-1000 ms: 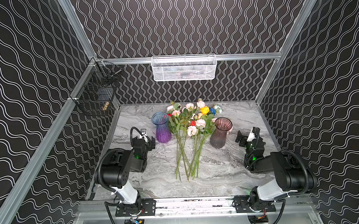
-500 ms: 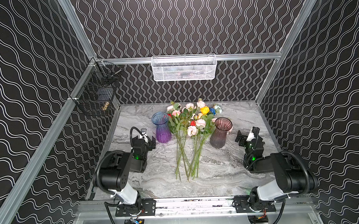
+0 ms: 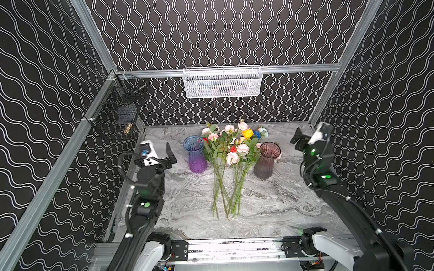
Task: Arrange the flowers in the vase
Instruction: 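Raise both grippers from the rest pose toward the flower pile, then reach the right gripper over the flower pile while the left gripper hovers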
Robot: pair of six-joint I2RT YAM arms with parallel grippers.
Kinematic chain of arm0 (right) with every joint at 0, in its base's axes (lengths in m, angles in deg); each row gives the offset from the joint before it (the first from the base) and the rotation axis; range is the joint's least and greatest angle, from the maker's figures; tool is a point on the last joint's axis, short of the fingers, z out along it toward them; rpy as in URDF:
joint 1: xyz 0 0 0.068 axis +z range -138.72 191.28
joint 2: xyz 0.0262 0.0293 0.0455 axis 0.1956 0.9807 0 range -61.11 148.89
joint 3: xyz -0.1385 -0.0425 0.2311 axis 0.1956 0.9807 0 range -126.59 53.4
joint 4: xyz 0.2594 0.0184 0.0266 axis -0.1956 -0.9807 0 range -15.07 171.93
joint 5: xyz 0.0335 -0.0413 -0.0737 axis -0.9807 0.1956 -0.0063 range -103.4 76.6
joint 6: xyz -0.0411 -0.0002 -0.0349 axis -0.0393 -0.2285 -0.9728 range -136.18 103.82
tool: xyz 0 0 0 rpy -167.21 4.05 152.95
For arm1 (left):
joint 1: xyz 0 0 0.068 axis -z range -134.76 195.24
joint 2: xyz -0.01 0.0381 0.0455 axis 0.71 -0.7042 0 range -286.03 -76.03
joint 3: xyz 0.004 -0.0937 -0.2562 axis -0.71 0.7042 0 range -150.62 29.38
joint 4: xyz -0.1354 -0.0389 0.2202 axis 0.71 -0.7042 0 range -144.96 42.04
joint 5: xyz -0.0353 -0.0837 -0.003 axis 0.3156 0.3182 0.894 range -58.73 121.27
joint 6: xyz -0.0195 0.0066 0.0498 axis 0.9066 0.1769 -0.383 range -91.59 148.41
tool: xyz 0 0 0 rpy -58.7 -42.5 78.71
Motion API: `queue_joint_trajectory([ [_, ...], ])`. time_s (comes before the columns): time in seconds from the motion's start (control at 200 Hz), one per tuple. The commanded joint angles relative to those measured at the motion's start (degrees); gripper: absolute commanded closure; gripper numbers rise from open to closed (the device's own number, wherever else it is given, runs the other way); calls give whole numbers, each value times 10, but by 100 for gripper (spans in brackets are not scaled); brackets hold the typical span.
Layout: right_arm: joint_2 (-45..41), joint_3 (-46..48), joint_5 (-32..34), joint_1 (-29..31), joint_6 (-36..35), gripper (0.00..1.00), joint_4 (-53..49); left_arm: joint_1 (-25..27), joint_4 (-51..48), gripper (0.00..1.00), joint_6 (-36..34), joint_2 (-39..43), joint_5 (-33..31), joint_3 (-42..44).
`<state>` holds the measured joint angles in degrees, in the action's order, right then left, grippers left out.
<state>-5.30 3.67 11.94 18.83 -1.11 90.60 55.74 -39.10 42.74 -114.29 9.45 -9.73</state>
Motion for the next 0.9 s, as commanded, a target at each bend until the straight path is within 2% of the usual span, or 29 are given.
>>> queue_joint_trajectory([
  [0.0, -60, -18, -130, -33, 195, 0, -169, 0, -237, 1, 211, 43, -23, -70],
  [0.05, -90, -9, -208, -45, 202, 2, -139, 0, -260, 1, 222, 62, -13, -90],
  [0.14, -92, -49, -296, -44, 197, 21, -150, -1, -265, 1, 209, 80, 34, -109],
  [0.18, -72, -92, -322, -43, 193, 28, -193, 0, -281, 1, 210, 70, 50, -129],
  [0.215, -51, -125, -340, -40, 187, 39, -233, 0, -290, 1, 202, 56, 73, -146],
  [0.29, -17, -165, -349, -2, 181, 55, -284, -1, -305, 1, 195, 16, 124, -178],
  [0.345, -5, -180, -296, 65, 173, 60, -298, 0, -304, 1, 209, -2, 132, -184],
  [0.455, 32, -217, -157, 225, 144, 62, -309, 0, -273, 2, 215, -14, 163, -157],
  [0.571, 131, -300, -101, 315, 114, 65, -356, -1, -308, 1, 225, -24, 193, -141],
  [0.641, 182, -324, -86, 351, 114, 66, -359, 0, -317, 1, 235, -20, 207, -114],
  [0.726, 234, -338, -107, 377, 110, 68, -336, 0, -321, 2, 259, -7, 212, -73],
  [0.896, 344, -375, -123, 395, 104, 65, -339, 0, -342, 1, 277, 14, 197, -30],
])
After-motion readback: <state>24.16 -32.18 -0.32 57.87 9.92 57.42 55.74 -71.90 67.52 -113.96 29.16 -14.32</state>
